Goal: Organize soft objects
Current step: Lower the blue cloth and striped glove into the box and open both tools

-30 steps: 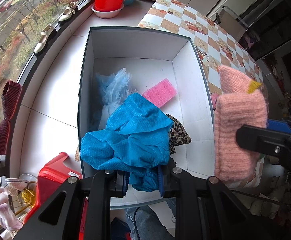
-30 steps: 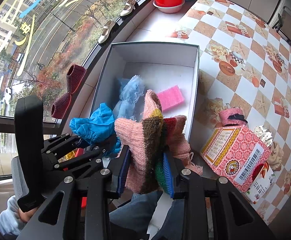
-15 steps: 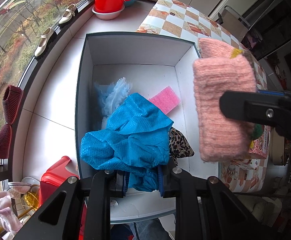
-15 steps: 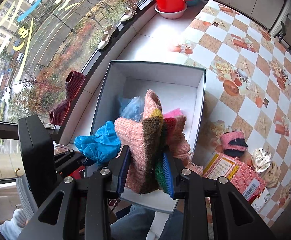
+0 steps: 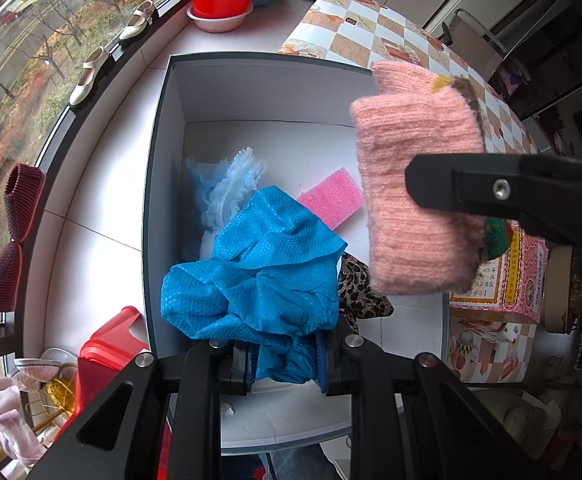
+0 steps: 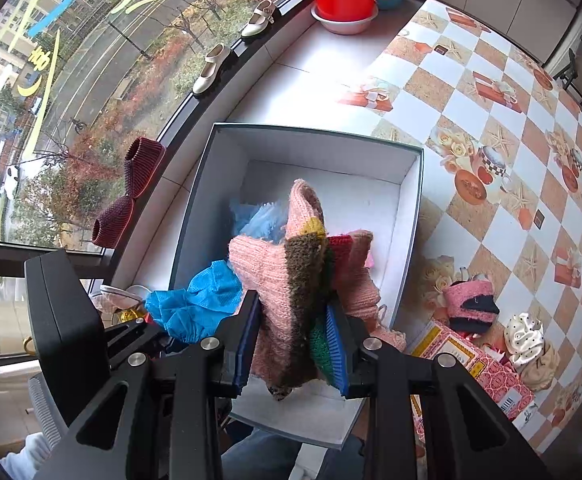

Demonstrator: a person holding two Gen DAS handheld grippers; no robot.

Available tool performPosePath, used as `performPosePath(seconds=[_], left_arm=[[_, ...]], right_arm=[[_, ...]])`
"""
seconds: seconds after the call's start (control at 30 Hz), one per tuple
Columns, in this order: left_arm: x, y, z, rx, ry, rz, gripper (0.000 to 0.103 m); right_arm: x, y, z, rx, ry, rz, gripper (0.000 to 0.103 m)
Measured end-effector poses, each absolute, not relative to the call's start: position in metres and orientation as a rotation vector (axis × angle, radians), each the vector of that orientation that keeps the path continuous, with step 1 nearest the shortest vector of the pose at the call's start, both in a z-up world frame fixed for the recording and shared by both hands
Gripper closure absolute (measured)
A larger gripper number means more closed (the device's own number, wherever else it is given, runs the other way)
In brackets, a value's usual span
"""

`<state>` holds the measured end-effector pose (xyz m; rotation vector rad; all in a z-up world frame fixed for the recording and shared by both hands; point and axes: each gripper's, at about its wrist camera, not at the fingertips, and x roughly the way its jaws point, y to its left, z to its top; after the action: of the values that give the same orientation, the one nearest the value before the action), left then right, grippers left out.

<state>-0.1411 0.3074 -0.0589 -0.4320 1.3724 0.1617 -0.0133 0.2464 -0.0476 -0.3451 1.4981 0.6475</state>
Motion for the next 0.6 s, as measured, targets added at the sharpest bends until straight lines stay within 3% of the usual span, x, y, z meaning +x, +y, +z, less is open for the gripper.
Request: performPosePath(seconds=[0.5,0.6], left_arm=[[-0.136,0.312,-0.070,-0.469,1.389,0.181,0.079],[-0.137,0.314,-0.070,-0.483,1.391,0.187,0.068]], right_arm=[[-0.004,0.254,-0.067,-0.346,1.529,0.636,0.071],[-0.004,0.256,-0.071,-0.357,1.526,0.642,0.071]])
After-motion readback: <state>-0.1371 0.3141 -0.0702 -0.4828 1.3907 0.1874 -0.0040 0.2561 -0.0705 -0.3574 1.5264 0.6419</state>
